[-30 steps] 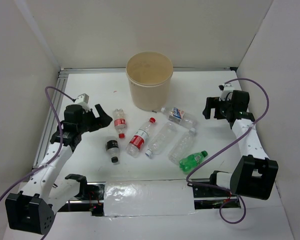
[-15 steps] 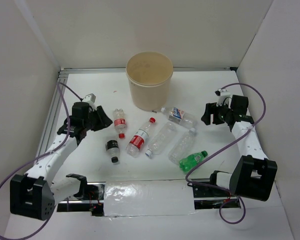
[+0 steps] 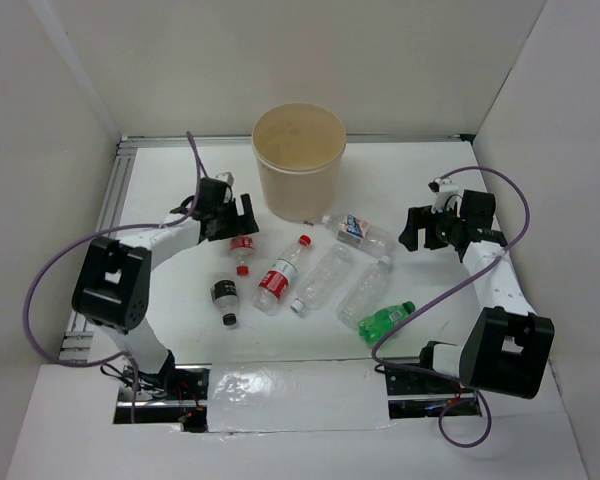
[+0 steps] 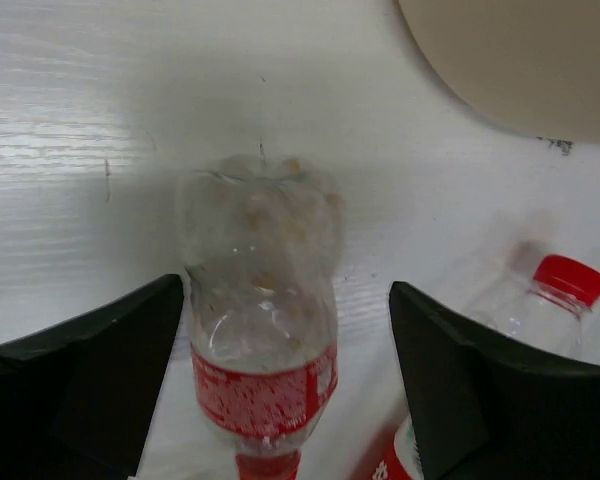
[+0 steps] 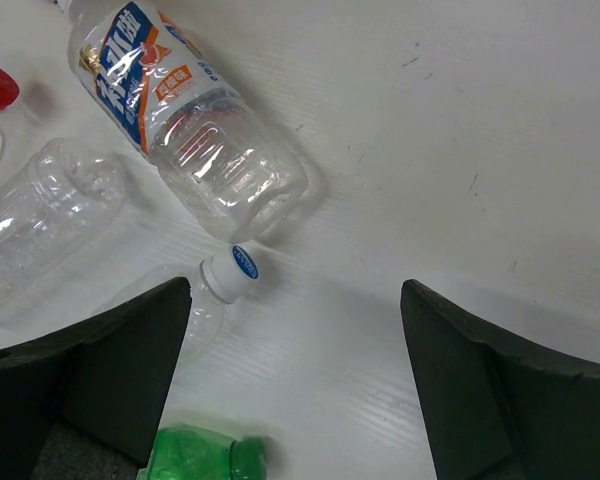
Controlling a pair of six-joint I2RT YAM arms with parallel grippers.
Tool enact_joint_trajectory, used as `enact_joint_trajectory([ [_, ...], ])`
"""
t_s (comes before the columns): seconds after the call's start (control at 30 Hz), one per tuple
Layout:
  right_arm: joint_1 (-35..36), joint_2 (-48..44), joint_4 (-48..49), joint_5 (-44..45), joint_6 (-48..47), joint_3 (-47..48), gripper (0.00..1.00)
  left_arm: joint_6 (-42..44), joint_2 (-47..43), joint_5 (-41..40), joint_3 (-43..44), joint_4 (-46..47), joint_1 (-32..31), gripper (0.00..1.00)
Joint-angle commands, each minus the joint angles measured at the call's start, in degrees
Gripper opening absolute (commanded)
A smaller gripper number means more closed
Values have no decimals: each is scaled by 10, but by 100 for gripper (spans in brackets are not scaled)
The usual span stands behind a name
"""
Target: Put the plastic bottles in the bin
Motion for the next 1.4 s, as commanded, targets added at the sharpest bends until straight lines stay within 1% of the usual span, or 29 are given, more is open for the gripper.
enact_joint_trajectory([
  [0.0, 4, 0, 14, -6, 1, 17, 92, 23, 52, -50, 35, 11, -12, 96],
  [0.03, 4, 0, 14, -6, 1, 17, 92, 23, 60, -50, 42, 11, -18, 81],
  [0.13, 4, 5, 14, 0, 1, 23, 92, 28, 71, -64, 36, 11, -23, 55],
  [0.17, 4, 5, 14, 0, 1, 23, 92, 35, 71, -64, 36, 11, -23, 41],
  [0.27, 9, 16, 20, 0, -9, 34, 91, 51, 58, -64, 30, 11, -29, 21],
  [0.3, 9, 23, 20, 0, -9, 34, 88, 51, 46, -64, 30, 4, -36, 10],
  [0.33, 9, 31, 25, -10, -16, 39, 85, 61, 30, -64, 23, 4, -36, 5],
  [0.37, 15, 31, 25, -15, -16, 47, 73, 71, -14, -55, 23, -1, -45, 0],
  [0.47, 27, 50, 30, -48, -49, 68, 49, 97, -103, -16, 23, -18, -73, 0],
  [0.5, 32, 50, 30, -54, -57, 73, 45, 98, -162, -3, 30, -18, -80, 0],
  [0.57, 43, 71, 47, -60, -73, 80, 45, 116, -207, 22, 59, -27, -100, 0],
  [0.6, 51, 77, 52, -60, -73, 88, 48, 116, -223, 29, 74, -27, -100, 0],
  [0.63, 51, 95, 52, -77, -81, 88, 62, 121, -233, 29, 92, -32, -108, 0],
  [0.67, 57, 105, 52, -83, -87, 106, 65, 127, -233, 47, 111, -32, -108, 0],
  [0.7, 65, 114, 52, -88, -87, 114, 68, 127, -233, 47, 153, -24, -108, 0],
  [0.73, 65, 131, 46, -94, -96, 121, 72, 127, -214, 64, 174, -17, -108, 0],
  [0.87, 88, 153, 46, -89, -101, 148, 74, 114, -145, 53, 264, 42, -108, 0],
  [0.9, 88, 159, 46, -89, -101, 154, 76, 103, -95, 39, 285, 50, -114, 0],
  [0.97, 109, 164, 41, -73, -117, 161, 80, 94, -42, 20, 353, 67, -115, 0],
  [1.0, 116, 171, 41, -68, -135, 167, 82, 88, -15, -3, 379, 67, -115, 7],
  [1.03, 133, 171, 33, -60, -146, 167, 87, 88, 37, -9, 432, 67, -115, 15],
  [1.07, 143, 176, 33, -50, -156, 167, 90, 80, 61, -22, 458, 67, -115, 19],
  [1.1, 152, 181, 25, -34, -171, 173, 91, 80, 83, -38, 485, 52, -115, 27],
  [1.13, 165, 181, 25, -25, -171, 173, 91, 74, 104, -50, 530, 46, -115, 37],
  [1.17, 170, 181, 31, -17, -171, 173, 92, 74, 137, -58, 548, 46, -115, 48],
  [1.2, 170, 188, 42, -10, -171, 168, 92, 74, 149, -75, 561, 38, -115, 56],
  [1.23, 175, 196, 42, 0, -176, 168, 92, 67, 158, -75, 567, 38, -115, 69],
  [1.33, 182, 228, 50, 5, -176, 168, 93, 56, 175, -65, 567, 38, -108, 87],
  [1.37, 188, 236, 50, 5, -176, 174, 94, 56, 175, -65, 567, 33, -107, 98],
])
